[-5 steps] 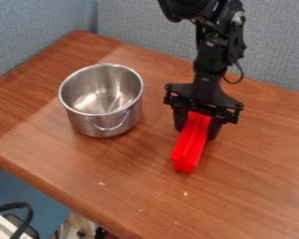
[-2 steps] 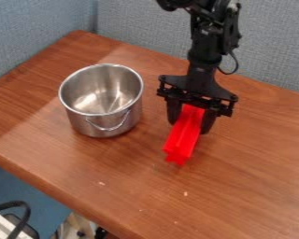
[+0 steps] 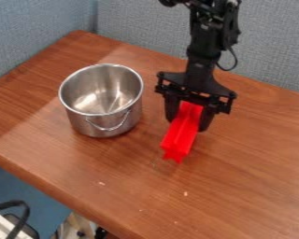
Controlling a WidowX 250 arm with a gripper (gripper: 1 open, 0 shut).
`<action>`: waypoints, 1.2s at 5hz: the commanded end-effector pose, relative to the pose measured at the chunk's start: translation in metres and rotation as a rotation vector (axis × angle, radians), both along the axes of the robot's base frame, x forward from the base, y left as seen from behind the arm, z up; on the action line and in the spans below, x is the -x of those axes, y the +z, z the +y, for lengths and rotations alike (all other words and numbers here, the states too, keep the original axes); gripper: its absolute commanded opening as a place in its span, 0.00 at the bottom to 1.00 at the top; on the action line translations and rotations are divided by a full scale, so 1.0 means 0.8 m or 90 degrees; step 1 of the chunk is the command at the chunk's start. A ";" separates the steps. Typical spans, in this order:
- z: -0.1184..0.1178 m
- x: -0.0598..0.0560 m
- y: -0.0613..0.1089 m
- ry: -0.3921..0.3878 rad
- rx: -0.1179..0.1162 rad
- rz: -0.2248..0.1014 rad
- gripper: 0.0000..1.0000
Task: Put the red object in the metal pot
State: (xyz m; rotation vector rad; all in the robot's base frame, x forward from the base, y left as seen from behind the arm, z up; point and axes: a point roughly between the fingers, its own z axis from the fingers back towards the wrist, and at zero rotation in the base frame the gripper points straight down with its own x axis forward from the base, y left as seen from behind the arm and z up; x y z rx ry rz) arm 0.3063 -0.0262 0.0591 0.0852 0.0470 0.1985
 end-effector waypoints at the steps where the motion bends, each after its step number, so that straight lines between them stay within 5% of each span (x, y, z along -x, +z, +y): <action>1: 0.010 -0.012 0.049 0.012 0.001 -0.056 0.00; 2: 0.021 -0.010 0.071 0.025 0.003 -0.050 0.00; 4: 0.097 -0.013 0.094 0.062 -0.009 -0.048 0.00; 6: 0.098 -0.013 0.092 0.060 -0.001 -0.052 0.00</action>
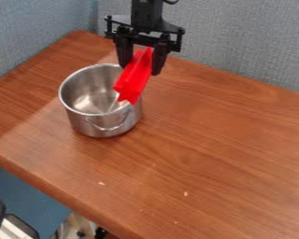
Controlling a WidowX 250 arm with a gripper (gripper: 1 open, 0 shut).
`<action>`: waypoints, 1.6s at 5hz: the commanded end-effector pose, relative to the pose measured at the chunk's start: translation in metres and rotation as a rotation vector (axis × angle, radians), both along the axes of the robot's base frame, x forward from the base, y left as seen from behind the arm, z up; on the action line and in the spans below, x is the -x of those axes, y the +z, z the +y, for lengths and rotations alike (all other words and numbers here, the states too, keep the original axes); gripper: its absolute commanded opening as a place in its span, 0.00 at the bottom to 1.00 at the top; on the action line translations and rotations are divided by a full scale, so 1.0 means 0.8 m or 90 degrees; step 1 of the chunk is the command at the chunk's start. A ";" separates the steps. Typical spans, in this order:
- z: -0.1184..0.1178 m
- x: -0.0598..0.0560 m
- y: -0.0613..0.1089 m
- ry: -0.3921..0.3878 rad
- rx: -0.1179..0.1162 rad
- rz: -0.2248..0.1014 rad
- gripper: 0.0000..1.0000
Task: Put the red object in the metal pot
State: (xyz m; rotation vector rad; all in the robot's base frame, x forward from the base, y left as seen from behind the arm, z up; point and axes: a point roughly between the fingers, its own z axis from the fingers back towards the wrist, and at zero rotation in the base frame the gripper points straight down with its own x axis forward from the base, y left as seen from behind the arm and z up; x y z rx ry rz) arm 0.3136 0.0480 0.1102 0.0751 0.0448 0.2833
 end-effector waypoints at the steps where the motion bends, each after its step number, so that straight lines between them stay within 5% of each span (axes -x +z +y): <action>1: 0.019 0.000 0.024 0.010 -0.014 -0.045 0.00; 4: 0.061 0.014 -0.004 0.036 -0.036 0.001 0.00; 8: 0.070 0.022 -0.023 0.047 -0.030 0.024 0.00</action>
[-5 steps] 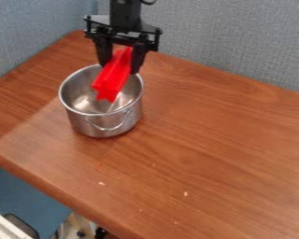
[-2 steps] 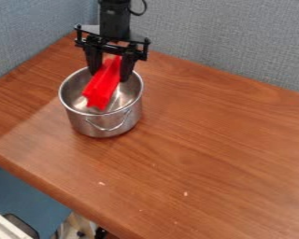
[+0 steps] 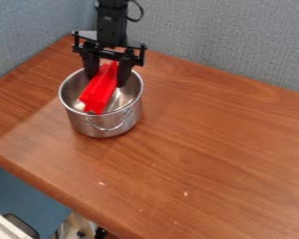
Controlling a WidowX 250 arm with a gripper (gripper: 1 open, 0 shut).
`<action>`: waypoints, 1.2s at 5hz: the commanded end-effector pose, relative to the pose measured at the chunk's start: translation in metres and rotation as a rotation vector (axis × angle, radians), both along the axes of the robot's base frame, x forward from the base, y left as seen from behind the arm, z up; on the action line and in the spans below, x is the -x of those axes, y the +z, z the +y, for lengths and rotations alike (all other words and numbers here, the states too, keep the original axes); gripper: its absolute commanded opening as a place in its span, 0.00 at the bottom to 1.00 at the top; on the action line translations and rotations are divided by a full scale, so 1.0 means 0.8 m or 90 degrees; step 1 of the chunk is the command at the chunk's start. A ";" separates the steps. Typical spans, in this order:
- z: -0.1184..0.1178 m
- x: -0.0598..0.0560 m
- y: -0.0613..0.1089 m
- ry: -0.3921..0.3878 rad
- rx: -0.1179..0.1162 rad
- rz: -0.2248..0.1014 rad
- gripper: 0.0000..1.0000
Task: Put the red object in the metal pot
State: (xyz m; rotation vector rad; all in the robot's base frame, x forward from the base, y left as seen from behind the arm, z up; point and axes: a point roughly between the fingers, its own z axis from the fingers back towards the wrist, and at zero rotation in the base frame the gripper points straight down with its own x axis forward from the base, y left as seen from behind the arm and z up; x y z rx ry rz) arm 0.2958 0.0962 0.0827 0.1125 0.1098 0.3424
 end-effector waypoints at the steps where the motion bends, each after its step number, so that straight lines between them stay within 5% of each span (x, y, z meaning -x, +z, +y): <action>1: 0.012 0.002 0.006 0.011 -0.011 -0.012 0.00; 6: 0.011 0.010 -0.013 0.009 -0.009 0.018 0.00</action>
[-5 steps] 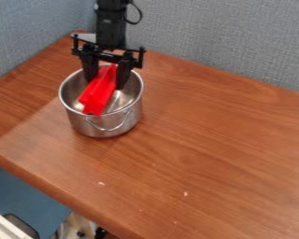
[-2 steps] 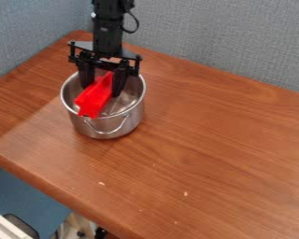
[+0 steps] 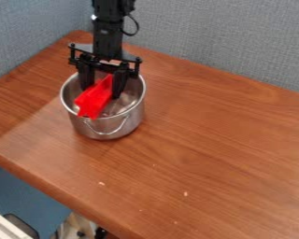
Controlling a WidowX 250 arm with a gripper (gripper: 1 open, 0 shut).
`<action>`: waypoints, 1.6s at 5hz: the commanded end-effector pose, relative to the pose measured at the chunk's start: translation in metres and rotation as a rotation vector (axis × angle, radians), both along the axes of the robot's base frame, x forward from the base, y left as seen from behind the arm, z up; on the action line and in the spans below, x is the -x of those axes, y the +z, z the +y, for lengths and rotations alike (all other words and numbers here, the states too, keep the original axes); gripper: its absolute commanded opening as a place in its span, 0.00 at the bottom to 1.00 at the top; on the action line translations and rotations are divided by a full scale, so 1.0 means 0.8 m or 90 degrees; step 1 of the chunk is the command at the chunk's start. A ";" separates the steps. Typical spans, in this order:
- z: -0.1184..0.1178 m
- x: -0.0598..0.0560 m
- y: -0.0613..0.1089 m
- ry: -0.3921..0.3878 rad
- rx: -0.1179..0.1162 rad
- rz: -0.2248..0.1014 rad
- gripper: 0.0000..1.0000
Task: Put the red object in the metal pot
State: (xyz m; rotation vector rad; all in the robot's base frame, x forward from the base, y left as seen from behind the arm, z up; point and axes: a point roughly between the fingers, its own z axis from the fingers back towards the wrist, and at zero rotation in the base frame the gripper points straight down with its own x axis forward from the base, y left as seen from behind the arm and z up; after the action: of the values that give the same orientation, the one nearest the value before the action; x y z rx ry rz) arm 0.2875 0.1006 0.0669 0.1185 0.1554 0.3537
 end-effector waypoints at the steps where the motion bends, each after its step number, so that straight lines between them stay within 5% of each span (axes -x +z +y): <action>1: 0.005 0.000 0.005 0.000 -0.008 -0.009 0.00; 8: 0.004 -0.003 -0.008 0.001 0.011 0.002 0.00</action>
State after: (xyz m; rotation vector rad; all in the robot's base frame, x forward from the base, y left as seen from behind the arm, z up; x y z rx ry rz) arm 0.2873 0.0976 0.0511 0.0961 0.1920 0.3407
